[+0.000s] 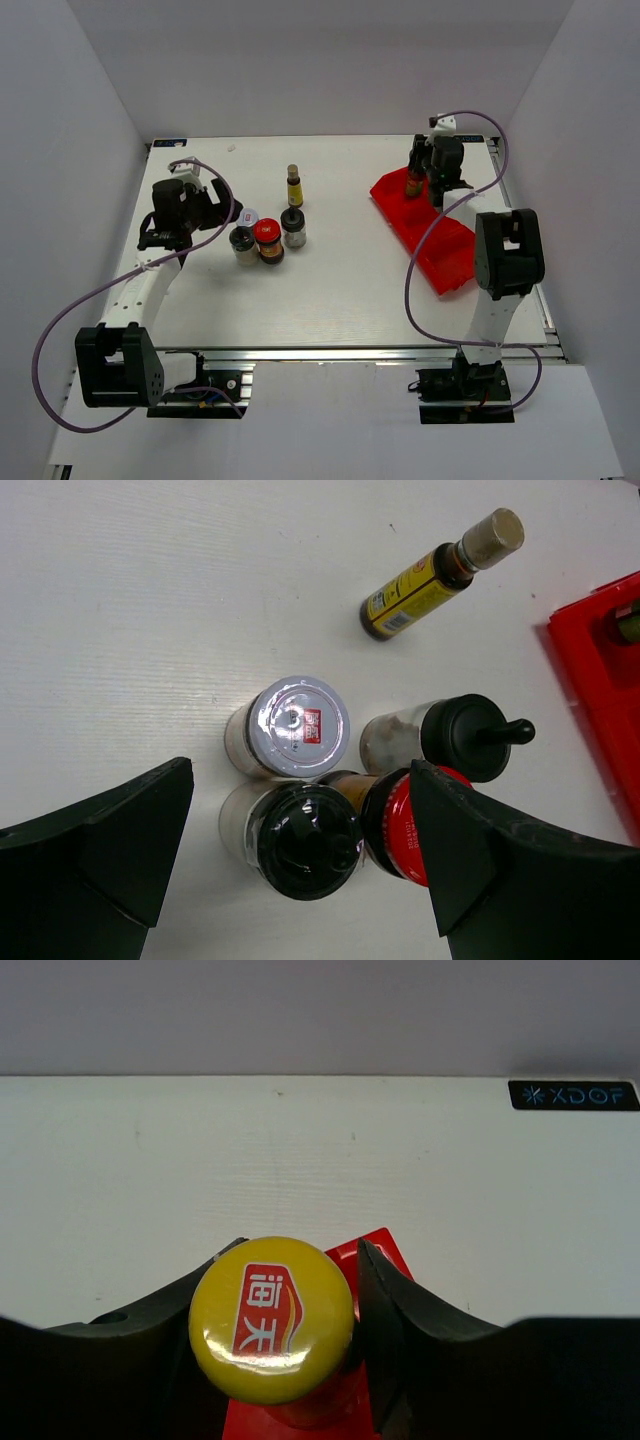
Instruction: Organize the condiment bottles
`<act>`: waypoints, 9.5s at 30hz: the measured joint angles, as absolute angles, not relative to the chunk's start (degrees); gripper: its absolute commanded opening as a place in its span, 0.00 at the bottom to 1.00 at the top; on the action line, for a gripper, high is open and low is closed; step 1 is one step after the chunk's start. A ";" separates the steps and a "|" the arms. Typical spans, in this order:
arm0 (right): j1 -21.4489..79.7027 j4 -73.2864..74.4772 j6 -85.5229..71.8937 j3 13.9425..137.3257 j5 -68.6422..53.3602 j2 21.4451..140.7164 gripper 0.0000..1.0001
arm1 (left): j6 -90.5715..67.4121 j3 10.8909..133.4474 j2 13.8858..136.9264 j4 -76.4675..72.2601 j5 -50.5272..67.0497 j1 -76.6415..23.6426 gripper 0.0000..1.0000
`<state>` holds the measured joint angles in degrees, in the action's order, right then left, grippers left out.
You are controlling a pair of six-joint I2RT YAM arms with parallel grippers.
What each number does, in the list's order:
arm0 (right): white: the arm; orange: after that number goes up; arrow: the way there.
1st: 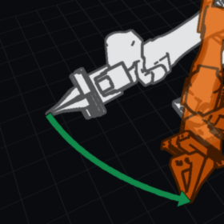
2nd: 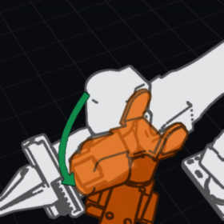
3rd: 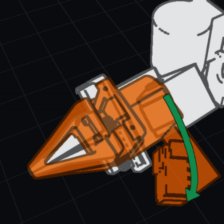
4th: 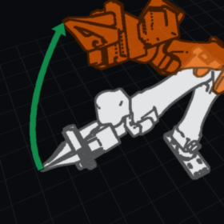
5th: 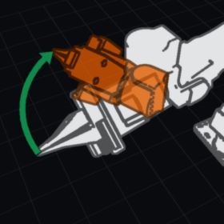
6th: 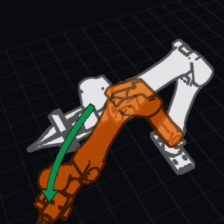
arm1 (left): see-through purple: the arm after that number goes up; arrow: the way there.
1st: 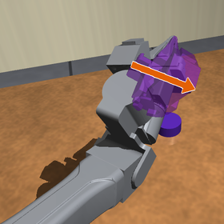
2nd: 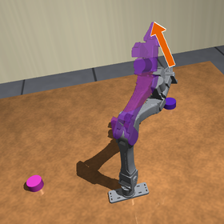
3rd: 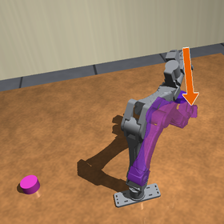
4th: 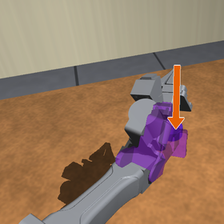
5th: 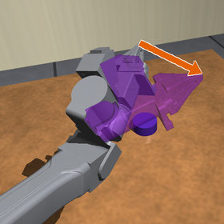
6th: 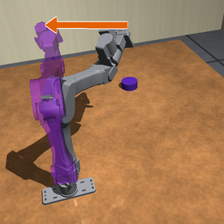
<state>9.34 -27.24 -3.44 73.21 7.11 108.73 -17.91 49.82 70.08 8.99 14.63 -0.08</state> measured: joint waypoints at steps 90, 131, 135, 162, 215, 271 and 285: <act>35.79 -31.42 0.73 79.88 5.23 112.66 0.19 | -30.02 44.69 59.13 18.79 -6.46 -0.08 0.98; 14.63 -32.82 0.25 66.59 7.09 113.73 0.62 | -29.12 44.71 62.24 19.25 -12.03 -0.08 0.98; 14.68 -33.71 0.27 66.15 7.07 112.40 0.74 | -29.12 44.73 62.57 19.27 -12.01 -0.08 0.98; 37.12 -13.13 1.19 61.19 2.98 84.20 0.89 | -38.68 47.20 60.38 28.21 -13.13 -0.08 0.98; 44.91 -44.31 -4.19 62.85 -1.32 116.53 0.52 | -41.19 43.46 53.91 28.86 -14.22 -0.08 0.98; 5.63 -32.93 -6.85 45.21 14.15 94.39 0.89 | -38.17 43.48 55.09 22.31 -10.02 -0.08 0.98; 9.21 -21.34 -5.26 46.39 8.45 71.35 0.89 | -39.86 45.41 53.34 27.92 -9.37 -0.08 0.98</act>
<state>9.21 -21.34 -5.26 46.39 8.45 71.35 -39.86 45.41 53.34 27.92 -9.37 -0.08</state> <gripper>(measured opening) 0.894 0.982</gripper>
